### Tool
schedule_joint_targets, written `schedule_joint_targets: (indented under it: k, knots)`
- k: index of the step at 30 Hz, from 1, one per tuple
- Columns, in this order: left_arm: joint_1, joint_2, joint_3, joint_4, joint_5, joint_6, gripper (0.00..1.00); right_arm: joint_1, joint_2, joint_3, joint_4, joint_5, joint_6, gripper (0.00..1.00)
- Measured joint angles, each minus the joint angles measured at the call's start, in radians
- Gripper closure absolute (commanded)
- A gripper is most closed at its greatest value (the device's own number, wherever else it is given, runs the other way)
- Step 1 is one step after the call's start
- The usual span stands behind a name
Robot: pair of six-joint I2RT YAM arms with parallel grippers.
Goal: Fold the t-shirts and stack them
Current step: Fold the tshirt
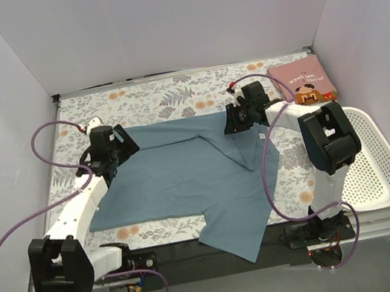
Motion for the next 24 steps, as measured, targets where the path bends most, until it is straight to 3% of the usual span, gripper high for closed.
schedule_joint_targets:
  k: [6, 13, 16, 17, 19, 24]
  knots:
    - [-0.024, -0.106, -0.187, 0.002, 0.006, 0.004, 0.24, -0.003, 0.042, 0.000, -0.003, 0.024, -0.011, 0.65]
    - [-0.027, -0.079, -0.231, 0.037, 0.005, 0.005, 0.24, -0.002, 0.068, 0.000, 0.007, 0.022, -0.044, 0.68]
    - [-0.027, -0.063, -0.231, 0.048, 0.000, 0.009, 0.24, -0.003, 0.073, 0.001, 0.014, 0.014, -0.056, 0.78]
    - [-0.027, -0.060, -0.231, 0.052, -0.002, 0.011, 0.24, -0.003, 0.073, 0.001, 0.014, 0.014, -0.061, 0.89]
    - [-0.027, -0.060, -0.231, 0.055, -0.003, 0.013, 0.24, -0.002, 0.074, 0.001, 0.013, 0.006, -0.066, 0.98]
    - [-0.027, -0.056, -0.231, 0.067, -0.004, 0.016, 0.24, 0.008, 0.069, 0.000, 0.007, -0.016, -0.082, 0.99]
